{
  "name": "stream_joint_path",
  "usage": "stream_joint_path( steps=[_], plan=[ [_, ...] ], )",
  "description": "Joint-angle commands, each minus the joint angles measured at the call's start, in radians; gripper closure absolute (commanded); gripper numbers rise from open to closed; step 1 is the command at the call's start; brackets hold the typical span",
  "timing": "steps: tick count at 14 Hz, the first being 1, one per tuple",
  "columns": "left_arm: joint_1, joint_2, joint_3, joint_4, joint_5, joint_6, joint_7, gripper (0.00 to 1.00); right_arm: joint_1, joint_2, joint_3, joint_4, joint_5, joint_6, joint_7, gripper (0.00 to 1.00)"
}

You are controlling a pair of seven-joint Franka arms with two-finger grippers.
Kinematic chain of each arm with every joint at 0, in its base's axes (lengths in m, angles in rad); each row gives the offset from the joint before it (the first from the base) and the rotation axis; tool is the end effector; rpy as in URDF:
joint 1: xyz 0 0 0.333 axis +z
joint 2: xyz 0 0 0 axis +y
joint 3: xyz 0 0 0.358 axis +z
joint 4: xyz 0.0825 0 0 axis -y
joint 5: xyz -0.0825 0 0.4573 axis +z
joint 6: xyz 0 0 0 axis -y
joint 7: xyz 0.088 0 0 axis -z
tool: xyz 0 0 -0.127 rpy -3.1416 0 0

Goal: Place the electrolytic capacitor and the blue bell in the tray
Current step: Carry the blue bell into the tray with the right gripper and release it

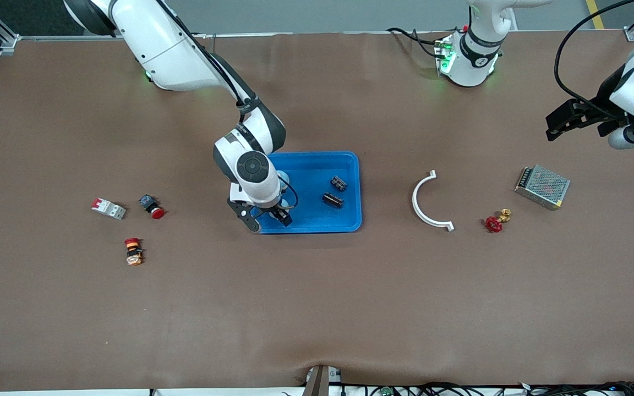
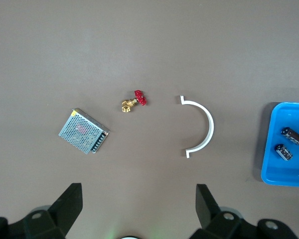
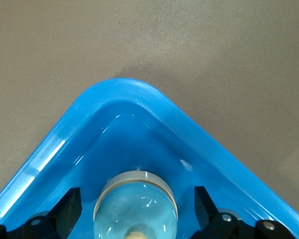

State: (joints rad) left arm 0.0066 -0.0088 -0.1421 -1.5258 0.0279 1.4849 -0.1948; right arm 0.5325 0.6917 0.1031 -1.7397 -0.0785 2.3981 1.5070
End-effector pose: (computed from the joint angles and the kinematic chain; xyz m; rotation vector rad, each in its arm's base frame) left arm 0.6103 -0.0798 0.6689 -3.1059 -0.0952 0.0419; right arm 0.5966 0.4326 0.1356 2.8544 -1.2668 -0.0402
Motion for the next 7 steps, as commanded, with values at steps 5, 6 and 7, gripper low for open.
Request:
stream_joint_path(
  steps=[5,6,7],
  plan=[
    [0.013,-0.014,-0.008,-0.002,-0.02,-0.009,0.021,0.0,-0.005,0.006,0.004,0.149,0.003,-0.261,0.003,0.0],
    [0.012,-0.014,-0.008,-0.002,-0.019,-0.008,0.018,0.0,-0.008,0.006,0.004,0.172,0.014,-0.296,-0.002,0.0],
    [0.013,-0.013,-0.008,-0.002,-0.017,-0.006,0.018,0.0,-0.011,0.005,0.004,0.183,0.031,-0.313,-0.019,0.0]
  ],
)
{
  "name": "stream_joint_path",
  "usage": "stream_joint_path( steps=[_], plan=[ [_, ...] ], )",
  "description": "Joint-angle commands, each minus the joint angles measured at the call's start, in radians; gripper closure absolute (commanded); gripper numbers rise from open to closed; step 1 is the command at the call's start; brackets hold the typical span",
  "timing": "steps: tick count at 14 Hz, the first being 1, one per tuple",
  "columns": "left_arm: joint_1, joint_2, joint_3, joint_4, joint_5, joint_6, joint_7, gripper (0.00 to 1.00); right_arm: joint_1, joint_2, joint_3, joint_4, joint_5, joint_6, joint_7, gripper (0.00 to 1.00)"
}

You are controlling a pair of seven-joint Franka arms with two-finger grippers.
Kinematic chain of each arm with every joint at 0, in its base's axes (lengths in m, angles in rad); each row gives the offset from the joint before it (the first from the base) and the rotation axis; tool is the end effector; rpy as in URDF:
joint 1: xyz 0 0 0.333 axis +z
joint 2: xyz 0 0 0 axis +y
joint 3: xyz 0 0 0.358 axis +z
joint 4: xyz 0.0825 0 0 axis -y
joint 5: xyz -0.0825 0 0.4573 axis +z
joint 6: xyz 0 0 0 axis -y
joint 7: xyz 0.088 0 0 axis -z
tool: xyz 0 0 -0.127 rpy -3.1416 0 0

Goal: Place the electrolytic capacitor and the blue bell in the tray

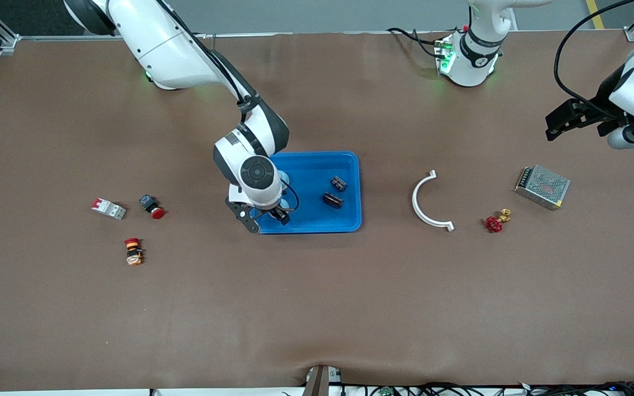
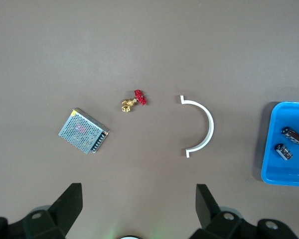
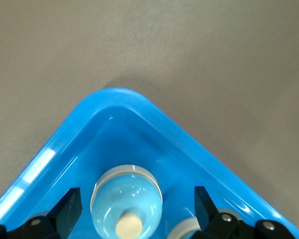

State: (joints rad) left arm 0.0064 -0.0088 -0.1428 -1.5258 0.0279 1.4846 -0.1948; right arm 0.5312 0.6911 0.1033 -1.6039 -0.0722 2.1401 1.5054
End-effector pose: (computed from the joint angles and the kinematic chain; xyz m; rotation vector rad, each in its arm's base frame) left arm 0.6102 -0.0804 0.6689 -3.1059 -0.0938 0.0423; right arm 0.6165 0.4389 0.1782 2.7463 -1.2362 -0.1219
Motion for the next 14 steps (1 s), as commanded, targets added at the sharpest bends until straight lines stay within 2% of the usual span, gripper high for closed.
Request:
stream_joint_path(
  steps=[1,4,7,11,14],
  plan=[
    [0.014,-0.011,-0.008,-0.005,-0.019,-0.003,0.015,0.0,-0.02,0.002,0.004,0.055,0.043,-0.068,-0.042,0.0],
    [0.014,-0.013,-0.008,-0.004,-0.017,0.0,0.014,0.0,-0.068,-0.01,0.003,0.084,0.048,-0.196,-0.199,0.0],
    [0.014,-0.013,-0.008,-0.004,-0.017,0.0,0.005,0.0,-0.158,-0.093,-0.01,0.078,0.031,-0.357,-0.604,0.0],
    [0.014,-0.013,-0.008,-0.004,-0.013,-0.001,0.003,0.0,-0.295,-0.162,-0.01,0.073,-0.033,-0.446,-0.87,0.0],
    [0.015,-0.014,-0.008,-0.004,-0.011,-0.001,0.005,0.0,-0.411,-0.211,-0.01,0.047,-0.06,-0.453,-1.093,0.0]
  ],
)
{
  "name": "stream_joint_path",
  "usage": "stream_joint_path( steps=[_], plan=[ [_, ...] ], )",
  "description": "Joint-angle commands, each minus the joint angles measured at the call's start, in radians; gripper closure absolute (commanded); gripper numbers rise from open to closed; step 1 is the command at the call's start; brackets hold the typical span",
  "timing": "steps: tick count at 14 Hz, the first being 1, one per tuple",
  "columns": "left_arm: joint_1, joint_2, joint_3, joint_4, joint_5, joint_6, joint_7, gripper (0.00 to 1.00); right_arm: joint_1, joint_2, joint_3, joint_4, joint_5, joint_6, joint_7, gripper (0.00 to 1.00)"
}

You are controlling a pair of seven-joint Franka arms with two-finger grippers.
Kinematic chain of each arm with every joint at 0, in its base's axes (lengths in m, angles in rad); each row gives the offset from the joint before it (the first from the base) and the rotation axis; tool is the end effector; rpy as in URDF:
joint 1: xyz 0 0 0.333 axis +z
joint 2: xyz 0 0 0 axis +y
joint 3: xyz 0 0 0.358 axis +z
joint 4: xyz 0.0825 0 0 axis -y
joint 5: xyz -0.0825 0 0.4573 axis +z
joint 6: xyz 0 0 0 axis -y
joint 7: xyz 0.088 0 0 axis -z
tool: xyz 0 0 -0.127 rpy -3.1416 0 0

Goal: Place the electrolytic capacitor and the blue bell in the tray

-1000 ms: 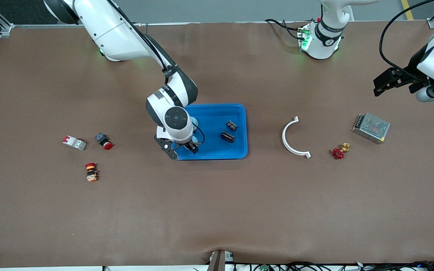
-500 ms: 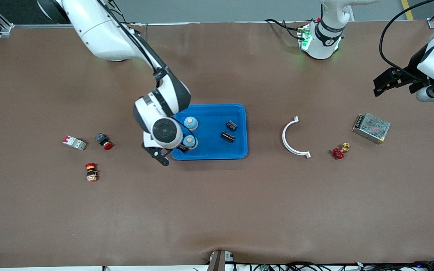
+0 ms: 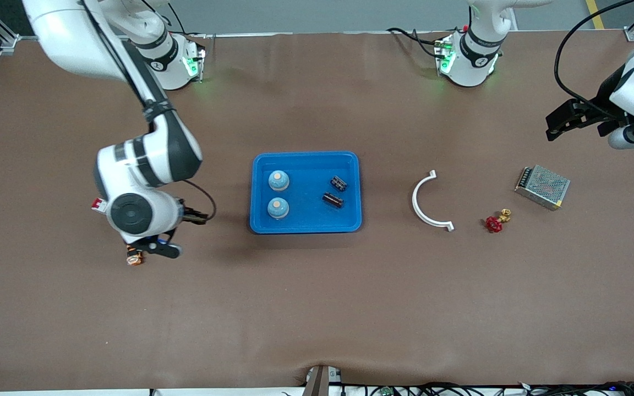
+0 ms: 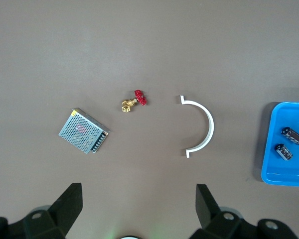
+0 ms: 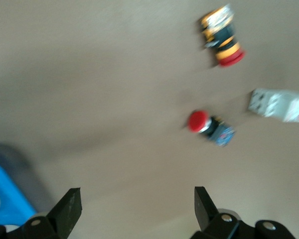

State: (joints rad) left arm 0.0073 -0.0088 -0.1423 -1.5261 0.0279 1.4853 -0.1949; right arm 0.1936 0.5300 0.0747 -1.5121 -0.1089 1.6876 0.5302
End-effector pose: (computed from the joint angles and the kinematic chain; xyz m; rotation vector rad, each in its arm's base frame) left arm 0.6103 -0.0795 0.6688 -3.1059 -0.0961 0.0418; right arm 0.7145 0.1762 0.3174 2.8919 -0.3390 -0.4404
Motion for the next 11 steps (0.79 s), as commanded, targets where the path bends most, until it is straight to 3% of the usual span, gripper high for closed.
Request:
stream_joint_path(
  steps=[1,6,11],
  plan=[
    [0.016,-0.016,-0.008,-0.003,-0.011,-0.002,0.005,0.0,-0.113,-0.067,0.019,-0.046,-0.025,0.0,-0.198,0.0],
    [0.016,-0.017,-0.008,0.0,-0.011,-0.002,0.003,0.0,-0.285,-0.136,0.022,-0.05,-0.023,-0.016,-0.441,0.0],
    [0.019,-0.022,-0.007,-0.002,-0.011,-0.003,0.008,0.0,-0.302,-0.272,0.023,-0.042,-0.009,-0.02,-0.438,0.0]
  ],
)
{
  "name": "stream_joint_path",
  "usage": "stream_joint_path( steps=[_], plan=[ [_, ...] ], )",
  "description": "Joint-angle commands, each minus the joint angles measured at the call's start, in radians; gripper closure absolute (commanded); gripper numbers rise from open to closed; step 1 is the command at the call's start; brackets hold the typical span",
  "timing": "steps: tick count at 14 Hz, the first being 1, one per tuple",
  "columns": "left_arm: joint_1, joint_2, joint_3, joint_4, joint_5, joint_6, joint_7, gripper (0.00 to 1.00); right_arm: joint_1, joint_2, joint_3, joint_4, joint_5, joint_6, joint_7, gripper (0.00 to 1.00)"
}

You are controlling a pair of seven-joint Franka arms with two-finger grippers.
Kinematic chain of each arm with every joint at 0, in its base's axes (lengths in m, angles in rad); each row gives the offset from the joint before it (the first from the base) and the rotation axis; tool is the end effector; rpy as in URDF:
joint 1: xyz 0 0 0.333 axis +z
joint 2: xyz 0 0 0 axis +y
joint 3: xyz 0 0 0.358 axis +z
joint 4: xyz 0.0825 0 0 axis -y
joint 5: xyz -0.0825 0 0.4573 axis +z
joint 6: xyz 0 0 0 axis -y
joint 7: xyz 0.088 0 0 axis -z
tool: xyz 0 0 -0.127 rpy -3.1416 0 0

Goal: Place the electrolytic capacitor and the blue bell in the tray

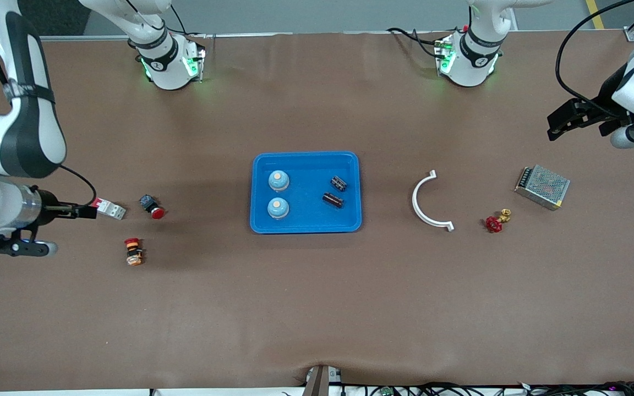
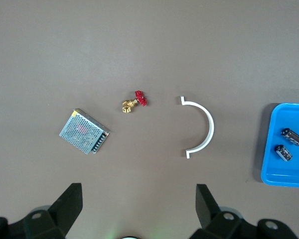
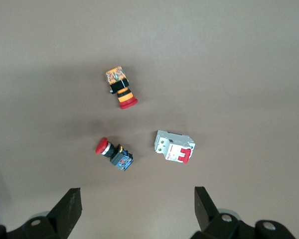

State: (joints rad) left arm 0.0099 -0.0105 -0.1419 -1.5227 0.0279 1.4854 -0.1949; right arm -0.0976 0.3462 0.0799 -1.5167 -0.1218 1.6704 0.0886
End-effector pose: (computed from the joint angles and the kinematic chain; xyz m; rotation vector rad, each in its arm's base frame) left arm 0.6101 -0.0777 0.6717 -3.1065 -0.1009 0.0338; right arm 0.7224 -0.0336 0.4487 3.0267 -0.1282 -0.2854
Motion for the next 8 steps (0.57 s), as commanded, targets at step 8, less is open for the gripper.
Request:
stream_joint_path(
  steps=[8],
  plan=[
    [0.016,-0.032,-0.007,-0.005,-0.013,-0.01,0.012,0.0,-0.013,-0.266,0.018,0.028,0.019,-0.15,-0.021,0.0]
  ],
)
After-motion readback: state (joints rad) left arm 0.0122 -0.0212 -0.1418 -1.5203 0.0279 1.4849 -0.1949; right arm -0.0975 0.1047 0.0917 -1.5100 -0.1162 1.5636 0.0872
